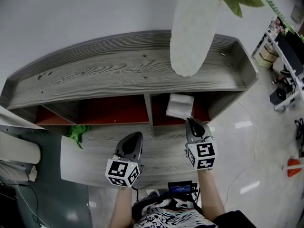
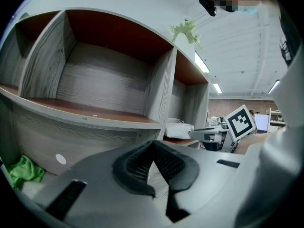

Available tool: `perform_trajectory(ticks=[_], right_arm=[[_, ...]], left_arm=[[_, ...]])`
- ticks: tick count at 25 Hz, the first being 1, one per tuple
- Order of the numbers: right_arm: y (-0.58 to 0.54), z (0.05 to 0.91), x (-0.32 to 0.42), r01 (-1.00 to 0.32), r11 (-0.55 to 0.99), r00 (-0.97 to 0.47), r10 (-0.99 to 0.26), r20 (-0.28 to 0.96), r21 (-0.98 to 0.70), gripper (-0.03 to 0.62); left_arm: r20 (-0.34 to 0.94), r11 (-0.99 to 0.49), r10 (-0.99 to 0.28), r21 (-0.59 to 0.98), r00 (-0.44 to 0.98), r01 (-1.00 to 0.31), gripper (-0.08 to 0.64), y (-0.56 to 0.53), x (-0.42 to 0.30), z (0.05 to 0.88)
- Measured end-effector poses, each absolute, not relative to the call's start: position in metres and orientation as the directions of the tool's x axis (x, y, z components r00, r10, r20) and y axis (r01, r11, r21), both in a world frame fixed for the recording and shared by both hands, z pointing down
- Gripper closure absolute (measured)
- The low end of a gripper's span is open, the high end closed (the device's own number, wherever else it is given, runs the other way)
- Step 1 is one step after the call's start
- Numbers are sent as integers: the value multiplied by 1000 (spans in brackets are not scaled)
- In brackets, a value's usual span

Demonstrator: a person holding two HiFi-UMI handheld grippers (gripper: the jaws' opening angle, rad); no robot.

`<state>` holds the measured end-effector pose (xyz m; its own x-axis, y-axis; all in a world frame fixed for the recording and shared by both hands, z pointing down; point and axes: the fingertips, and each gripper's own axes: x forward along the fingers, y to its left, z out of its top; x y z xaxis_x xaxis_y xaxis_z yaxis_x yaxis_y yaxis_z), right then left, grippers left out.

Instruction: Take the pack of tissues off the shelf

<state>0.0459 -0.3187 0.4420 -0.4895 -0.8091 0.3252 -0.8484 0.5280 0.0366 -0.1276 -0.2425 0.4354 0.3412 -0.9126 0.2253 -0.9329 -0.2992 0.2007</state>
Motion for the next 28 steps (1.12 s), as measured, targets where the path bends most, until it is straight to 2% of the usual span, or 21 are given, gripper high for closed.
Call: perform_trajectory(ticks=[28], right_arm=[[-237, 413, 61, -889, 457, -443, -874, 198, 30, 578]], left_arm=[[200, -294, -923, 185, 329, -938, 554, -193, -140, 420]])
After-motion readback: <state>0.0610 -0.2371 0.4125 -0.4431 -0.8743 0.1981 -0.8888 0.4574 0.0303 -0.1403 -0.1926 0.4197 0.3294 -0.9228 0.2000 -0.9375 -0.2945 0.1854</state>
